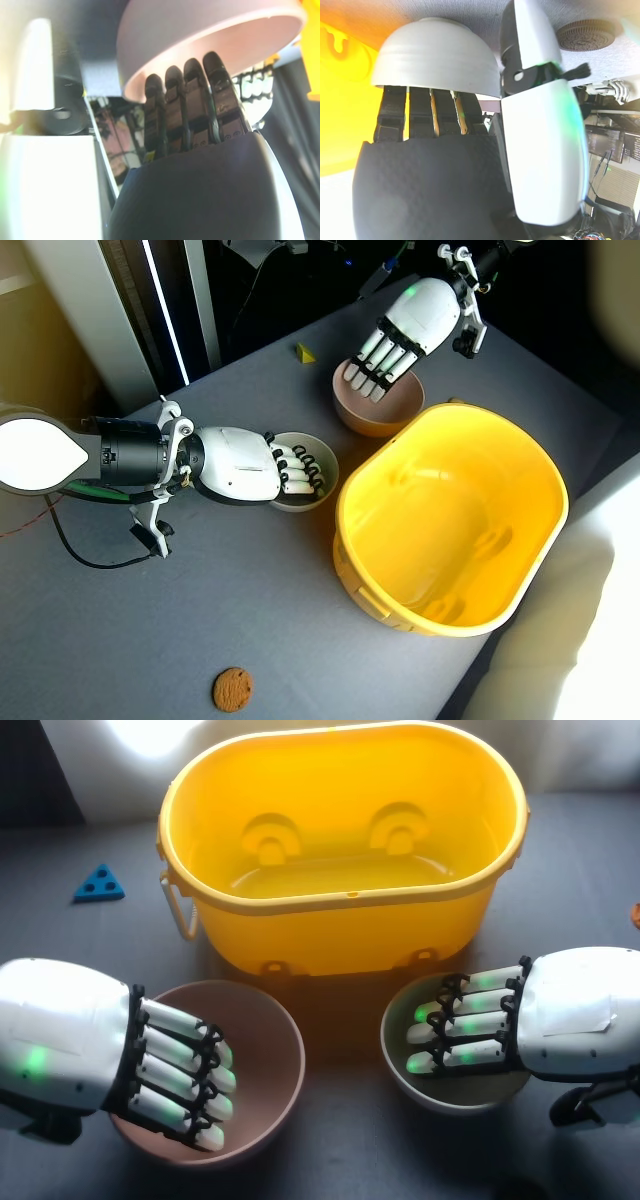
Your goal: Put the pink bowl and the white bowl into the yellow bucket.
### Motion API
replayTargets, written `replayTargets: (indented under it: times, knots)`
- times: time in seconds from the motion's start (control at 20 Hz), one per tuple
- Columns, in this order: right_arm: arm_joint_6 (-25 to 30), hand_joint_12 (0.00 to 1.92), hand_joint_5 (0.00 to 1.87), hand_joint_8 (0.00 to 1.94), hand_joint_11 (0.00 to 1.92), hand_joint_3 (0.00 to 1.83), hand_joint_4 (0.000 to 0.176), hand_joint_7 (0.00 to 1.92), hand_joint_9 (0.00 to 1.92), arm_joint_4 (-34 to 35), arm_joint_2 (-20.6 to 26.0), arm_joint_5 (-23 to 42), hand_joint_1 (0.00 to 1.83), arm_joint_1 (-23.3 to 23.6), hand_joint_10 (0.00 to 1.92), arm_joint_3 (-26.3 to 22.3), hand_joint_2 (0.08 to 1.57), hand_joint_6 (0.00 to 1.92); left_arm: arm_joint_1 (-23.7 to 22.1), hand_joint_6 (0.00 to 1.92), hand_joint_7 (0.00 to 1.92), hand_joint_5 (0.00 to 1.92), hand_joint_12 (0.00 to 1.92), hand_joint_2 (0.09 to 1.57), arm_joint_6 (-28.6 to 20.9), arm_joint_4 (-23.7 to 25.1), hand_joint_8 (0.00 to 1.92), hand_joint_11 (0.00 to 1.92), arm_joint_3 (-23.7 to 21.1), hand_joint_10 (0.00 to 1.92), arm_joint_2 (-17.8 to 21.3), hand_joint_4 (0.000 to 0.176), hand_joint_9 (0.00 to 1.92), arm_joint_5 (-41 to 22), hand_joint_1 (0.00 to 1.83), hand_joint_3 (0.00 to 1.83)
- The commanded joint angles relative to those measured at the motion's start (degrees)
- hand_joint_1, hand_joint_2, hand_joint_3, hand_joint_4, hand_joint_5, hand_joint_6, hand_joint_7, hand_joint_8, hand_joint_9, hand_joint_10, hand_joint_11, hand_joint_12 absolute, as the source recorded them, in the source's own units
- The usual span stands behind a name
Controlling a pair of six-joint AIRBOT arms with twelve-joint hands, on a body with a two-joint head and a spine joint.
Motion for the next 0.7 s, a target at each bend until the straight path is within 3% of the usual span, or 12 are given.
replayTargets:
  times: [0.0, 0.05, 0.2, 0.3, 0.4, 0.6, 0.65]
  knots:
    - [0.08, 0.38, 0.12, 0.0, 0.0, 0.0, 0.0, 0.02, 0.0, 1.95, 0.47, 4.39, 1.13, 0.01, 0.0, 0.01, 1.03, 0.0, 0.18, 0.0, 0.25, 0.29, 0.54, 1.01, 0.35, -3.57, 0.0, 0.0, 0.21, 0.0, 0.19, 0.0, 0.2, -2.95, 1.33, 0.01]
    - [0.08, 0.29, 0.09, 0.0, 0.0, 0.0, 0.0, 0.0, 0.0, 1.95, 0.47, 4.42, 1.14, 0.01, 0.0, 0.01, 1.03, 0.0, 0.38, 0.01, 0.3, 0.33, 0.6, 1.0, 0.44, -3.57, 0.01, 0.0, 0.31, 0.01, 0.08, 0.0, 0.24, -2.79, 1.33, 0.0]
    - [0.09, 0.27, 0.11, 0.0, 0.0, 0.0, 0.0, 0.01, 0.0, 1.94, 0.47, 4.65, 1.16, 0.01, 0.0, 0.0, 1.03, 0.01, 0.99, 0.01, 0.31, 0.35, 0.6, 1.01, 0.45, -3.77, 0.0, 0.0, 0.87, 0.01, -0.33, 0.0, 0.25, -2.39, 1.34, 0.0]
    - [0.09, 0.34, 0.14, 0.01, 0.0, 0.0, 0.0, 0.03, 0.0, 1.94, 0.48, 4.81, 1.17, 0.0, 0.0, 0.0, 1.03, 0.01, 1.5, 0.0, 0.28, 0.33, 0.52, 1.02, 0.7, -3.85, 0.0, 0.0, 1.25, 0.0, -0.61, 0.0, 0.21, -2.15, 1.34, 0.0]
    - [0.09, 0.37, 0.11, 0.0, 0.0, 0.0, 0.0, 0.01, 0.0, 1.93, 0.49, 4.94, 1.16, 0.0, 0.0, 0.0, 1.03, 0.0, 1.79, 0.01, 0.34, 0.37, 0.64, 1.0, 0.86, -3.94, 0.0, 0.0, 1.53, 0.01, -0.78, 0.0, 0.26, -2.03, 1.36, 0.0]
    - [0.09, 0.47, 0.17, 0.0, 0.0, 0.0, 0.0, 0.04, 0.01, 1.87, 0.5, 5.06, 1.19, 0.0, 0.0, 0.0, 1.03, 0.01, 2.23, 0.0, 0.32, 0.36, 0.59, 1.02, 1.38, -4.1, 0.0, 0.0, 1.59, 0.0, -0.88, 0.0, 0.26, -1.89, 1.34, 0.0]
    - [0.09, 0.42, 0.15, 0.0, 0.0, 0.01, 0.0, 0.02, 0.0, 1.82, 0.5, 5.09, 1.16, 0.0, 0.0, 0.0, 1.04, 0.0, 2.54, 0.0, 0.33, 0.35, 0.59, 1.02, 1.45, -4.11, 0.0, 0.0, 1.6, 0.0, -0.98, 0.0, 0.26, -1.82, 1.35, 0.0]
